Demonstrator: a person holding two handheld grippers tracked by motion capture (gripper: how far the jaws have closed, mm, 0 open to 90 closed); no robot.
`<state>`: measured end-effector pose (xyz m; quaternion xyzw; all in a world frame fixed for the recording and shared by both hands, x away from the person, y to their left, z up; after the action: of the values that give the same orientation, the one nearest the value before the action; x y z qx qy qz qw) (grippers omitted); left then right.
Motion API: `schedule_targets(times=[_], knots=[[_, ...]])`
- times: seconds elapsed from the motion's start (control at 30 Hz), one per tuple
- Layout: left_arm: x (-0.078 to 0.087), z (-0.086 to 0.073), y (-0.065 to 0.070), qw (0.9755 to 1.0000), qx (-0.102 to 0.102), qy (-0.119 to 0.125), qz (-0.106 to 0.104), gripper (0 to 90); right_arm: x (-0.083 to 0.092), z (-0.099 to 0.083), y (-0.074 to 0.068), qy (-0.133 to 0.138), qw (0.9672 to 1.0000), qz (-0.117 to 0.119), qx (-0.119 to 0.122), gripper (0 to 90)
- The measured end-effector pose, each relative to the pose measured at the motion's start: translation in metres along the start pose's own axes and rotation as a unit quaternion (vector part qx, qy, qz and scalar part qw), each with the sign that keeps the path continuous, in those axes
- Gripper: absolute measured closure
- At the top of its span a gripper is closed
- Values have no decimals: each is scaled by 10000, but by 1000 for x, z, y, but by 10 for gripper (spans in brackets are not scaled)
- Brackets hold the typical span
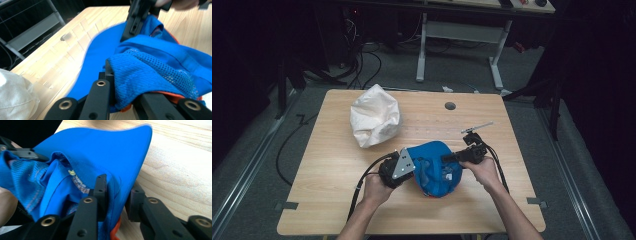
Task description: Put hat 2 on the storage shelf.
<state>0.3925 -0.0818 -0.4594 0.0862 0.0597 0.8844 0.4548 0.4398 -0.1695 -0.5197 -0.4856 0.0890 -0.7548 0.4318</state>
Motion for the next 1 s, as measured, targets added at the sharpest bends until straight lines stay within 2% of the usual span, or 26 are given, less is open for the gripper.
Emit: schedule_targets(times=[0.1, 0.3, 0.4, 0.53, 0.67, 0.83, 0.9, 1.0], knots=[[1, 2, 1, 10000, 38, -18, -25, 881, 0, 2, 0, 69, 10000, -34, -38, 689], [5, 8, 0, 9996, 279, -10, -100, 885, 6, 8, 2, 396, 9991, -107, -99, 560], [6, 12, 1, 9992, 369, 17, -133, 886, 14, 16, 4, 771, 9968, -156, -145, 502], [8, 14, -1, 9987, 486, 14, -124, 886, 29, 25, 8, 1290, 9911, -241, -234, 445], [10, 18, -7, 9980, 627, 41, -52, 886, 40, 28, 13, 1565, 9862, -520, -126, 444], [12, 23, -16, 9967, 803, 102, 49, 886, 47, 26, 21, 1690, 9800, -1047, 81, 456], [12, 27, -20, 9956, 917, 145, 99, 885, 49, 24, 26, 1784, 9763, -1214, 168, 457], [13, 32, -27, 9942, 1041, 175, 205, 886, 46, 15, 37, 1673, 9739, -1520, 227, 455]])
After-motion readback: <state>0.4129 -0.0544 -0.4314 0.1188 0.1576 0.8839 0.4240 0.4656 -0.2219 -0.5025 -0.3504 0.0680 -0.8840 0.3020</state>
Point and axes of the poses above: each handheld gripper's, and its own axes: x roughly backward along the jaws, z roughly out of its top, y roughly to its right, the point moved 10 cm from there along -x, roughly forward along the jaws
